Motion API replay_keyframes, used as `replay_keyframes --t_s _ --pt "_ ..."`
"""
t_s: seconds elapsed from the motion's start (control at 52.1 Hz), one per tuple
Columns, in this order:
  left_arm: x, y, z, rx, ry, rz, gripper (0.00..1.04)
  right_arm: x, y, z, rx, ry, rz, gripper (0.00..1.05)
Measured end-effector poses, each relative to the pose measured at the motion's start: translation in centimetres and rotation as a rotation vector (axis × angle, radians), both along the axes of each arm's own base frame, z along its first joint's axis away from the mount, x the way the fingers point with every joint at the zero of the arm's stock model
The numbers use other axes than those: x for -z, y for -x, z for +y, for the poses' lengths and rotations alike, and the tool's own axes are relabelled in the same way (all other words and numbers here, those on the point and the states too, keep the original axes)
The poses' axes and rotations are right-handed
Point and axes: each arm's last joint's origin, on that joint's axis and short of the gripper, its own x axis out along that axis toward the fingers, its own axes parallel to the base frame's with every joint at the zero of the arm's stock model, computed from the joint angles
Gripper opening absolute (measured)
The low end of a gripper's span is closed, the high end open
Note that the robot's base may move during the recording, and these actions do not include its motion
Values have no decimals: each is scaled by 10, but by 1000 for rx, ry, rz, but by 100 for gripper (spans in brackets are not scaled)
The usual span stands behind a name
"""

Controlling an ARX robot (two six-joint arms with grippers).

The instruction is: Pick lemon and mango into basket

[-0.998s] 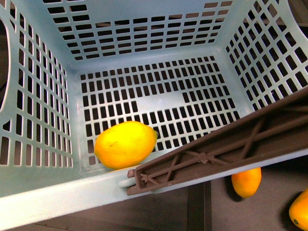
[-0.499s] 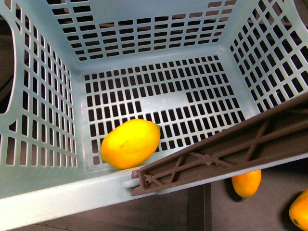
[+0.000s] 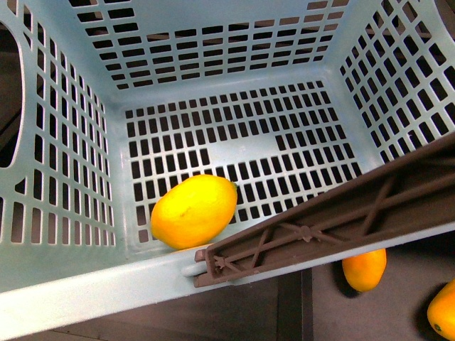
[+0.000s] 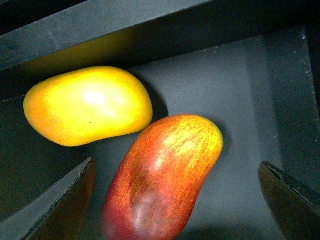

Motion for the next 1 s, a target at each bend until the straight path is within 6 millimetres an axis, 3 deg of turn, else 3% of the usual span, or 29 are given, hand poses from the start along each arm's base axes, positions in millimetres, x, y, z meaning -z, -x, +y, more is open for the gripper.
replay_keyframes --t_s 0.461,0.998 --pt "0 0 0 0 0 0 4 7 -21 -9 65 -60 -48 96" --pt "0 0 0 0 0 0 4 22 -38 -7 134 -136 -84 96"
